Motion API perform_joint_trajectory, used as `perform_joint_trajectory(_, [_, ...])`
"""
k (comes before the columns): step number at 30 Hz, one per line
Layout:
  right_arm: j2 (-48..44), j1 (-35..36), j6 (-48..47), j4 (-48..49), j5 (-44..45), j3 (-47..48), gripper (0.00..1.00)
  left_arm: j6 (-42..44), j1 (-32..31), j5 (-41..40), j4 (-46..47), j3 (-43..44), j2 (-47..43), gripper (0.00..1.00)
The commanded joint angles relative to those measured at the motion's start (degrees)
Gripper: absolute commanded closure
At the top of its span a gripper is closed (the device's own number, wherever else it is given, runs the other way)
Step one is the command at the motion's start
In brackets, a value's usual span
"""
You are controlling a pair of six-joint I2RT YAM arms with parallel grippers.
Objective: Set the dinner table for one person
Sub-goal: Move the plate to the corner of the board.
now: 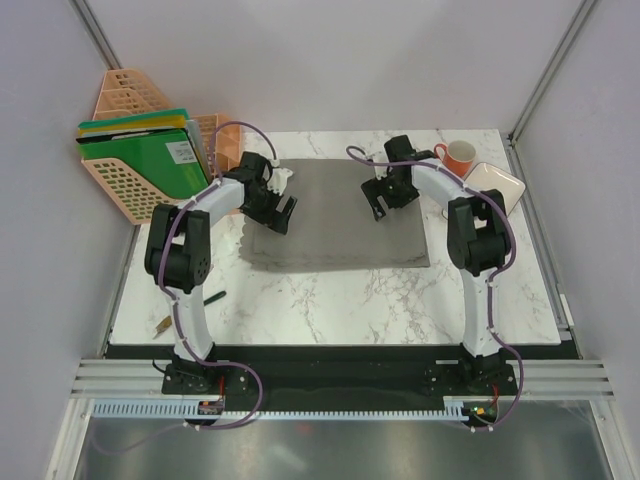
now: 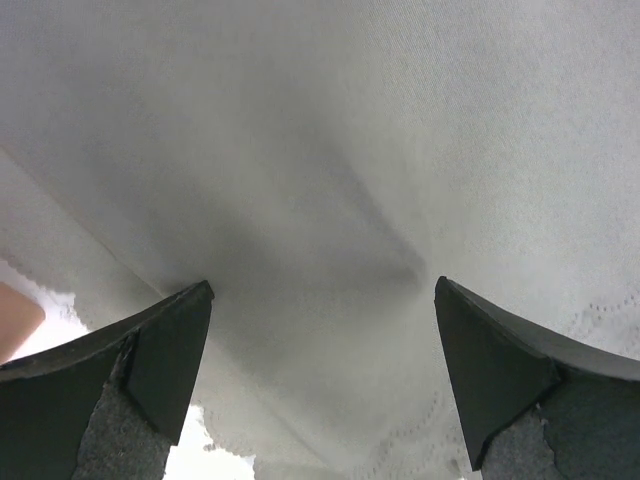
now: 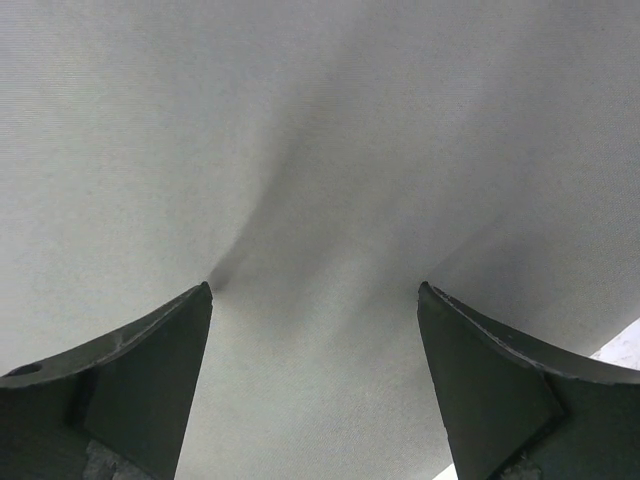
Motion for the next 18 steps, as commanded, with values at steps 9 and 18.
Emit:
perform_joint_trajectory(9, [-25.0,-0.2,-0.8,-6.0,-6.9,-1.2,0.07,7.3,0.1,-3.9,2.3,-9.9,-29.6,0.0])
perform_joint_trajectory(18, [-54.8,-5.2,-3.6,-0.8,24.6,-23.5,0.08,5.3,-6.6,-3.3,-15.8,-4.5,-41.8,0.0])
